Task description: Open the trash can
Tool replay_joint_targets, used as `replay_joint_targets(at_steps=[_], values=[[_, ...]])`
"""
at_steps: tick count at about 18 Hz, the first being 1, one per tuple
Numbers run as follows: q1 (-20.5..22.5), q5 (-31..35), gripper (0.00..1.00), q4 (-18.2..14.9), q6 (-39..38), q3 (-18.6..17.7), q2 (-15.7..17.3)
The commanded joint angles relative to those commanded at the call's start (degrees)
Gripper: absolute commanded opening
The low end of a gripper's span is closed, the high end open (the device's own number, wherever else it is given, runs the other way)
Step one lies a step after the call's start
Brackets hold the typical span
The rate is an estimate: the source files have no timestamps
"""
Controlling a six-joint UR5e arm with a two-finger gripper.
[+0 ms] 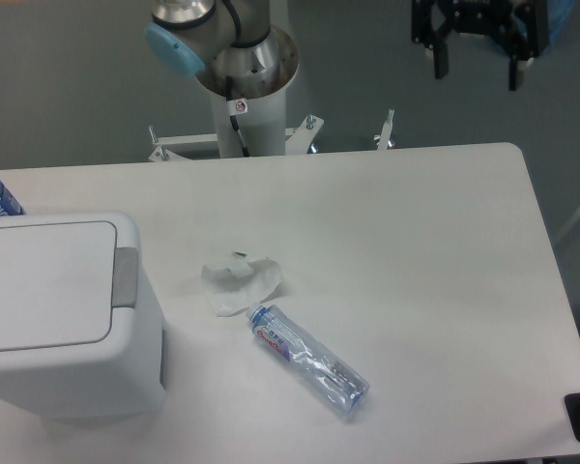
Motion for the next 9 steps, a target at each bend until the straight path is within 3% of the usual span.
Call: replay_joint_targets(at_steps=[9], values=[[-0.79,-0.09,1.00,0.00,-2.44,0.09,-0.09]])
